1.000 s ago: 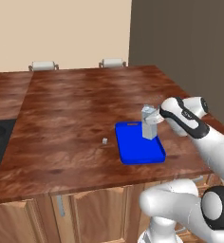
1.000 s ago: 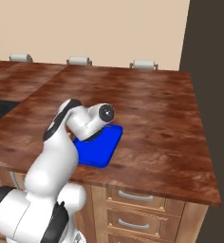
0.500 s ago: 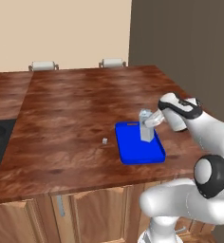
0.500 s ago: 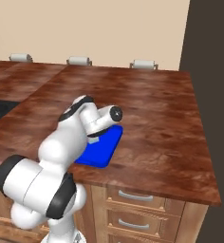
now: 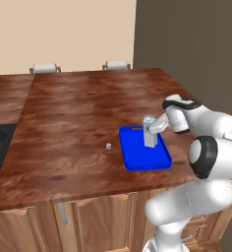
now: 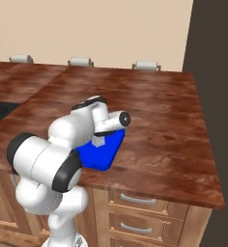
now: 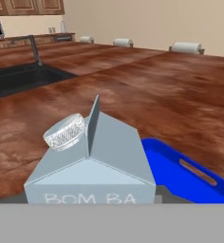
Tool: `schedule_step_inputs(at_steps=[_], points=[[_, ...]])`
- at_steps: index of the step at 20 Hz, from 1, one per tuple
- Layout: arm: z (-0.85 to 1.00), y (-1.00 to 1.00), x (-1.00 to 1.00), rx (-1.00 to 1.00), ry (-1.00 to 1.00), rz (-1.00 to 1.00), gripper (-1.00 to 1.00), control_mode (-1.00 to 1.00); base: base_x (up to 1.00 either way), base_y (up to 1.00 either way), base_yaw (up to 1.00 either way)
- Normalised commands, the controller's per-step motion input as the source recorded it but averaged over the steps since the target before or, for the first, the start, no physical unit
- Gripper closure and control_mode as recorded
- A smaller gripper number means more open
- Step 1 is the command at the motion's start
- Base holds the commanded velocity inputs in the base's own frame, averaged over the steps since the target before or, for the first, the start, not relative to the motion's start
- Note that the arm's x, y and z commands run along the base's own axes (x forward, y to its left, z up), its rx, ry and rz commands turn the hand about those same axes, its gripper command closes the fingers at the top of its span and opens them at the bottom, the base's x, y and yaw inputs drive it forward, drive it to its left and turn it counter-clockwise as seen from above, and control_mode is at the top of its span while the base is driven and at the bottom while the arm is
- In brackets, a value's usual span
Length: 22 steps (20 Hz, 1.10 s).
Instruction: Take out the milk from the fridge and place it on the tray on the counter. Then take the sugar cube near the tray and place it in the tray.
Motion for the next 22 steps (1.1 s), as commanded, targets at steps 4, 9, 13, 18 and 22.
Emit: schedule_step_inputs(at_steps=[4, 9, 13, 18, 22], points=[[-0.03, -0.13, 0.48, 0.00, 0.00, 0.00, 1.00, -1.00, 0.00, 0.00, 0.00], [-0.07, -0.12, 0.27, 0.00, 0.00, 0.00, 1.00, -1.00, 0.00, 0.00, 0.00], [-0.06, -0.14, 0.08, 0.01, 0.00, 0.00, 1.00, -1.00, 0.00, 0.00, 0.00], [-0.22, -0.07, 0.17, 0.08, 0.00, 0.00, 1.00, -1.00, 0.00, 0.00, 0.00], [-0.16, 0.00, 0.22, 0.12, 0.00, 0.00, 1.00, -1.00, 0.00, 0.00, 0.00]])
